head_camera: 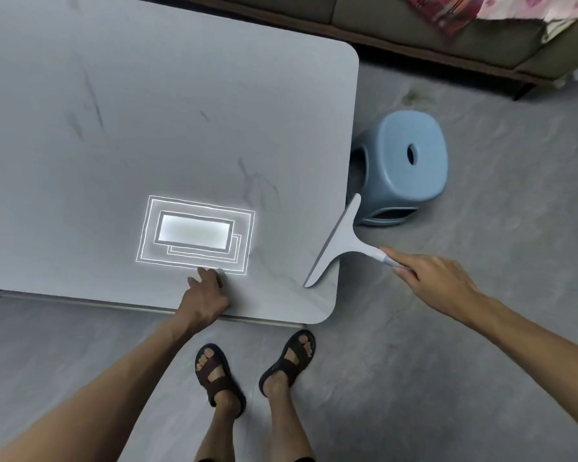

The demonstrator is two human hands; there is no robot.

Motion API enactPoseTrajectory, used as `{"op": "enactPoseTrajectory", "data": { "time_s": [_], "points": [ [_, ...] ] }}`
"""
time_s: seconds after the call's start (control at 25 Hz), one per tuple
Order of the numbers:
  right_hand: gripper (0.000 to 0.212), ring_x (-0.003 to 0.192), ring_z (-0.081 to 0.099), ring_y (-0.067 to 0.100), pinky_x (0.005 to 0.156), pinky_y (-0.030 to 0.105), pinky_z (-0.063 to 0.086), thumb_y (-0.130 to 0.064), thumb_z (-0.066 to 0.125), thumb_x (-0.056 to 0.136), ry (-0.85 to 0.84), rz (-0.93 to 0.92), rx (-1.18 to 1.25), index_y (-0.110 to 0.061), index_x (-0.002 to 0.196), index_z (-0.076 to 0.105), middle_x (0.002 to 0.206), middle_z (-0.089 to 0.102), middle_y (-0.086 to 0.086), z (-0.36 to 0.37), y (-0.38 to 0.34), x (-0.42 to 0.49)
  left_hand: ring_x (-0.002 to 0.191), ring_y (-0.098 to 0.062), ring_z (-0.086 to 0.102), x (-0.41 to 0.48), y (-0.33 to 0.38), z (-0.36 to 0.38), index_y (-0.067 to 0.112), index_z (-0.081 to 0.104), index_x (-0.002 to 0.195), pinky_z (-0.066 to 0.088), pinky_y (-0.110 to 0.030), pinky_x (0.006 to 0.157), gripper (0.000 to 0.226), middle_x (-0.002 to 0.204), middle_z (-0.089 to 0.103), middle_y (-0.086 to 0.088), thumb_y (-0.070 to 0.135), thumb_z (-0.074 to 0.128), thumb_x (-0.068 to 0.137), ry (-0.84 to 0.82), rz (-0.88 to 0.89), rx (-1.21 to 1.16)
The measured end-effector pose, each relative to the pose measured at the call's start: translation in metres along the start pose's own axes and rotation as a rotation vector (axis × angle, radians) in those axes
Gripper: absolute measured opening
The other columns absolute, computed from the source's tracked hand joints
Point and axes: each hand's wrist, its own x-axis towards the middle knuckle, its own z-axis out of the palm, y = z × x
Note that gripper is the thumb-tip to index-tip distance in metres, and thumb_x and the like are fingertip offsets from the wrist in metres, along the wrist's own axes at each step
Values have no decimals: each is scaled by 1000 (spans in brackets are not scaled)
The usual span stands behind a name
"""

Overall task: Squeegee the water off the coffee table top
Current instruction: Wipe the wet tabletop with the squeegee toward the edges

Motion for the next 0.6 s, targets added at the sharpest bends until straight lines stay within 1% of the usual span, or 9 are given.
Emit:
{"op": "enactPoseTrajectory", "data": {
  "time_s": [0.12,0.24,0.32,0.36,0.4,0.48,0.56,0.6],
  "points": [
    [48,82,65,23,59,31,39,-39,41,97,-9,46,-18,-60,138,29,93,71,-6,-11,17,-15,117,-44,46,-1,3,-7,1,37,121,39,-37,80,42,132,46,-27,6,54,83,-6,7,-23],
    [48,78,65,22,57,30,39,-39,43,96,22,61,17,-60,138,32,88,70,-6,-22,9,-20,119,-47,46,-2,3,-12,0,39,120,37,-36,78,41,136,44,-29,5,54,82,-25,11,-15],
    [49,75,64,20,56,30,40,-39,43,96,33,-7,35,-59,138,32,87,69,-10,-24,-17,-20,119,-45,46,-3,-1,-11,1,41,118,34,-33,76,39,136,44,-27,5,54,81,-28,38,-9],
    [49,75,64,19,55,30,42,-41,42,96,27,-65,29,-59,139,29,88,68,-12,-23,-35,-19,116,-44,48,-4,-3,-11,2,41,117,34,-33,75,37,130,48,-26,6,53,81,-24,56,-17],
    [48,75,64,18,55,30,42,-44,40,96,13,-132,23,-59,139,27,88,67,-13,-21,-56,-17,109,-43,52,-4,-6,-12,3,42,115,34,-33,73,34,119,54,-24,7,52,83,-1,70,-34],
    [45,78,65,16,56,28,36,-50,36,97,-39,-253,30,-57,140,28,89,67,-11,-10,-101,-10,88,-38,57,-7,-14,-14,7,44,109,37,-35,69,19,96,60,-17,16,46,92,111,52,-110],
    [43,84,64,19,60,29,34,-55,30,98,-113,-338,16,-55,141,30,93,67,-8,6,-140,-2,70,-29,56,-9,-26,-14,12,46,100,39,-35,66,18,84,60,-13,27,37,98,268,18,-188],
    [43,85,64,20,61,30,35,-55,28,98,-145,-377,-2,-54,142,30,94,67,-5,15,-157,2,64,-24,53,-10,-35,-13,13,45,97,39,-35,63,16,80,60,-11,26,37,98,321,8,-193]
  ]
}}
